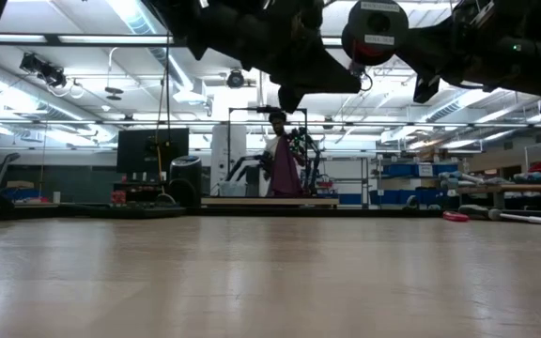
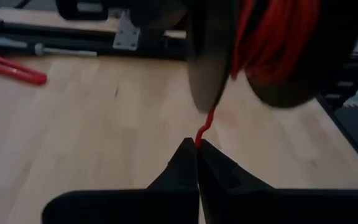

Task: Coil cords
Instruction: Coil the red wire onto the black spool

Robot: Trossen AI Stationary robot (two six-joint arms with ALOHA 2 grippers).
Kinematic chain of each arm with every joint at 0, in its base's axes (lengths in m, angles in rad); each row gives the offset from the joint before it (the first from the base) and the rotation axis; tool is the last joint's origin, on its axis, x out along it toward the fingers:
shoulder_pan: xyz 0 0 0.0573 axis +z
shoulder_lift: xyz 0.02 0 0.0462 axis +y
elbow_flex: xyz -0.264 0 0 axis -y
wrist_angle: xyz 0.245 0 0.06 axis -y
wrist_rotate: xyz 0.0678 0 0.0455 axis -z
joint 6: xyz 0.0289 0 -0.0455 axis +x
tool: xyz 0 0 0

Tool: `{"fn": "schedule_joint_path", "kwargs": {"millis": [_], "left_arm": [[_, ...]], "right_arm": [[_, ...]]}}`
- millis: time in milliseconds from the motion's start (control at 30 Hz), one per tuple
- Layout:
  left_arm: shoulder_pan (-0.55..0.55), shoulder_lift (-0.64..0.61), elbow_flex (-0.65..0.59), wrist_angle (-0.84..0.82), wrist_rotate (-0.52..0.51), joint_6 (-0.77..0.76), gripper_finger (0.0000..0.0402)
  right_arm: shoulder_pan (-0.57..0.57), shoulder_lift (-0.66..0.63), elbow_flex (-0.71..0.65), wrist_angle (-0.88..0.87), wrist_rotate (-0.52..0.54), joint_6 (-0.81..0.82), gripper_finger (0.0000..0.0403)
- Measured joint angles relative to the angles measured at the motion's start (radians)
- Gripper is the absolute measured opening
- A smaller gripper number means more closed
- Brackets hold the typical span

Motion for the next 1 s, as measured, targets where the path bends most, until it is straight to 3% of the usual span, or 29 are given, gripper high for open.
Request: {"fn": "schedule_joint_path", "kwargs": {"millis": [433,800,1000], "left_arm": [[-0.033,0.066,0.0,0.175,-0.034,-0.048,0.0],[-0.034,0.068,-0.001,0.214,-0.099,-0.091,0.0],[-0.035,0.068,-0.001,0.211,-0.113,-0.107,0.0002]], "right_arm": [[0.0,0.0,0.001,-0.045,0.086,-0.008,0.0001],[0.032,0.0,0.003,-0.066,0.209,-0.024,0.0001],[0.047,0.0,0.003,-0.068,0.215,-0.037,0.0]]}}
